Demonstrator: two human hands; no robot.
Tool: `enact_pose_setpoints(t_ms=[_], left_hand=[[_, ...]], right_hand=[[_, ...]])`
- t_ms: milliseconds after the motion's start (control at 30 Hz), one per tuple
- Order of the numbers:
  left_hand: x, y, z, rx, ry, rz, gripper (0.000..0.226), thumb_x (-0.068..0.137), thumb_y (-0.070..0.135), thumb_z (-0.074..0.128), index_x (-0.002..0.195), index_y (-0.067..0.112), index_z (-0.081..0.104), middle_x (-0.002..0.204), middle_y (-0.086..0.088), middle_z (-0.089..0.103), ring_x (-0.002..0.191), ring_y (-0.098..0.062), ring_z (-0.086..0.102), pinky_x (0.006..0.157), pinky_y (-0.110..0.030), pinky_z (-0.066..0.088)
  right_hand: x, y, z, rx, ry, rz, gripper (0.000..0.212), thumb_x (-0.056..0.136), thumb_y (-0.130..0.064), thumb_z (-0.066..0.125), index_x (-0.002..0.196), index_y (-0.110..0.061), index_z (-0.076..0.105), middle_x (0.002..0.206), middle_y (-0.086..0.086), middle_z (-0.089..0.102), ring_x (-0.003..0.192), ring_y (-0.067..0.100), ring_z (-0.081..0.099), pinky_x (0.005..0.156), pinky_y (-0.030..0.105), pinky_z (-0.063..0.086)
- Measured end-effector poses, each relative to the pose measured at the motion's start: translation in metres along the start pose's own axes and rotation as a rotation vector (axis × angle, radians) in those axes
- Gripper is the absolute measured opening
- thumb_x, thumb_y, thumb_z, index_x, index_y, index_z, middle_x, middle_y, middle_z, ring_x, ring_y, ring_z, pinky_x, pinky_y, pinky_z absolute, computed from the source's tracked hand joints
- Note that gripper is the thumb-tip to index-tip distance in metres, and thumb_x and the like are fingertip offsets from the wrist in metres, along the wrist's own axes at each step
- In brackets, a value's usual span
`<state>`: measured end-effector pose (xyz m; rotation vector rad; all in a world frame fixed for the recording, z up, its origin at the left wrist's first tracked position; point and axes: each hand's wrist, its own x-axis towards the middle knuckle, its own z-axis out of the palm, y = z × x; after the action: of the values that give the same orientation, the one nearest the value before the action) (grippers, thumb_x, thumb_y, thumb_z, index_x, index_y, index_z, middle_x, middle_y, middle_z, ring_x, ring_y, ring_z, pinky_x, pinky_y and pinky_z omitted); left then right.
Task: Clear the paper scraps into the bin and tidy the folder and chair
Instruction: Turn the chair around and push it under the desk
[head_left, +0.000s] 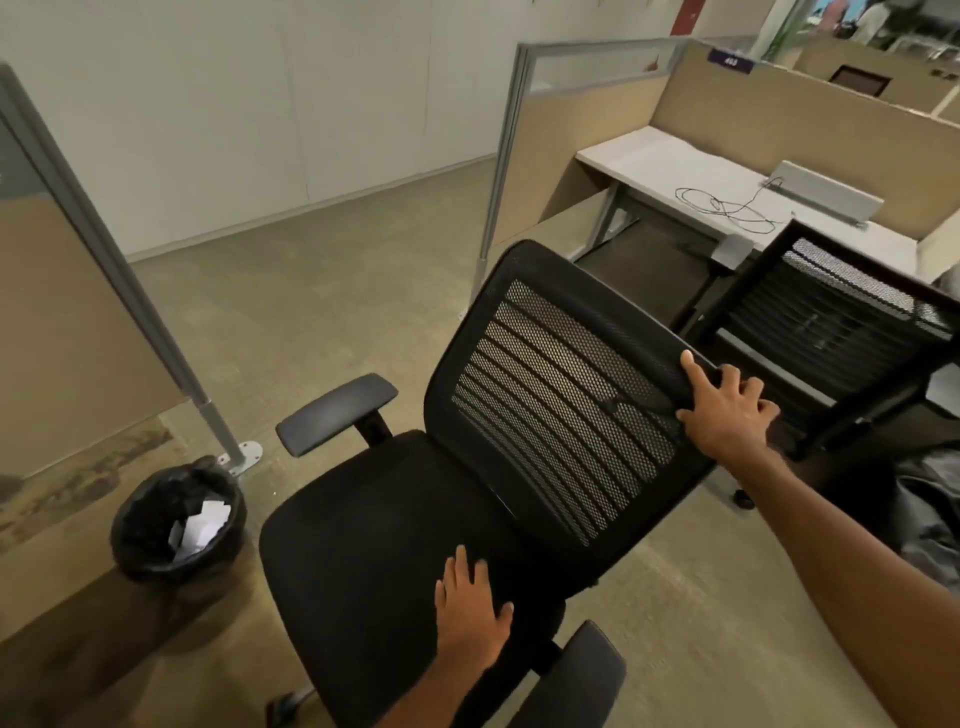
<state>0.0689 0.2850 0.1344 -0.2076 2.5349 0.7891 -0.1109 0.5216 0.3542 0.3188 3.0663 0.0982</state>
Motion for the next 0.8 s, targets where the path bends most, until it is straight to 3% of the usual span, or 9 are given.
enact_pose_setpoints(t_ms=[100,233,333,800], left_hand=[[-0.013,0.020,0.045,-0.019,-0.074,-0.089,0.070,0.092,0.046,0.054,0.149,0.019,0.024,0.161,-0.010,0.010,0.148,-0.029,0.012,0.121,-0.044,0.020],[-0.023,0.043,0.087,-0.148,-0.192,-0.222,0.060,0.095,0.045,0.050,0.144,0.015,0.032,0.147,-0.010,0.038,0.135,-0.027,0.039,0.109,-0.042,0.039],[-0.029,0.056,0.109,-0.225,-0.204,-0.290,0.051,0.096,0.042,0.050,0.138,0.014,0.043,0.139,-0.012,0.047,0.127,-0.028,0.048,0.105,-0.040,0.043],[-0.035,0.073,0.130,-0.373,-0.034,-0.476,0.037,0.090,0.032,0.064,0.123,0.016,0.058,0.131,-0.011,0.053,0.122,-0.027,0.051,0.104,-0.038,0.042]], right_hand=[[0.003,0.009,0.002,-0.013,0.008,-0.047,0.082,0.089,-0.033,0.062,0.149,-0.039,0.006,0.151,0.019,0.017,0.138,0.045,0.013,0.108,0.068,0.018],[0.011,0.024,0.005,-0.006,0.032,-0.144,0.084,0.086,-0.039,0.065,0.148,-0.038,0.009,0.150,0.020,0.019,0.138,0.046,0.015,0.108,0.068,0.020],[0.014,0.035,0.009,0.026,0.057,-0.228,0.080,0.086,-0.041,0.064,0.148,-0.036,0.013,0.148,0.022,0.021,0.134,0.048,0.017,0.107,0.065,0.022],[0.023,0.053,0.018,0.094,0.037,-0.399,0.072,0.091,-0.039,0.058,0.147,-0.029,0.014,0.149,0.025,0.014,0.128,0.051,0.024,0.105,0.062,0.025]])
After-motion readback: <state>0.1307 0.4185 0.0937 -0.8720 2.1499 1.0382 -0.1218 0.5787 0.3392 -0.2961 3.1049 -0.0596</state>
